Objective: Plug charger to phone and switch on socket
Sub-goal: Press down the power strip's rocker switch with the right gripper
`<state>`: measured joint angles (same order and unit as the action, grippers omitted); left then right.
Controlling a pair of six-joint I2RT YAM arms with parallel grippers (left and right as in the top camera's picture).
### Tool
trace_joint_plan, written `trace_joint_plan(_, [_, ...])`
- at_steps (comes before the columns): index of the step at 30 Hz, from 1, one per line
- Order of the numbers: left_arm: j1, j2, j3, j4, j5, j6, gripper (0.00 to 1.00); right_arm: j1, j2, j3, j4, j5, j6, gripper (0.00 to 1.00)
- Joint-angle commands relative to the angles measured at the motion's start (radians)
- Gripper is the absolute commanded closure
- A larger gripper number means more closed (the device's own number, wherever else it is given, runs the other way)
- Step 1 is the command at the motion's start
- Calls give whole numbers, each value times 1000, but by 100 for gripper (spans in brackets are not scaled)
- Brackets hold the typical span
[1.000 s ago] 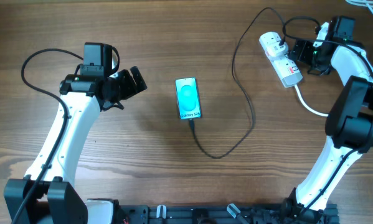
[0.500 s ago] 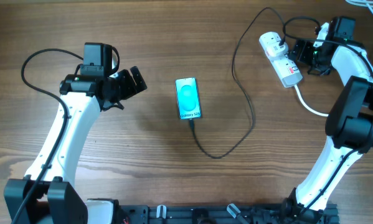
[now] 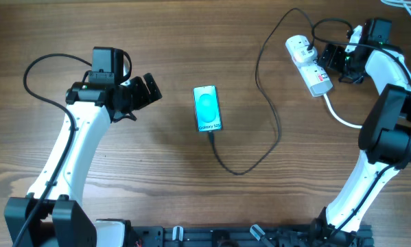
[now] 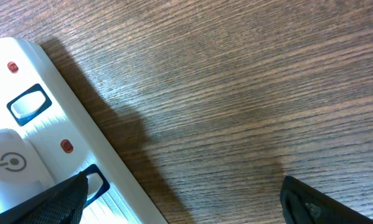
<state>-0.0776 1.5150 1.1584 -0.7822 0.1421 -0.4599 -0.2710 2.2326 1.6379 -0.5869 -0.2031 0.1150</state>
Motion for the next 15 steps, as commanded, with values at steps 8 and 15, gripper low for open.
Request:
trace_joint_plan(8, [-5,7,-1,0,-9,8,0,51,61,-30,-48,-23,-10,0])
trace_joint_plan(15, [-5,7,-1,0,-9,8,0,43,11,9,-70,169,-10,0])
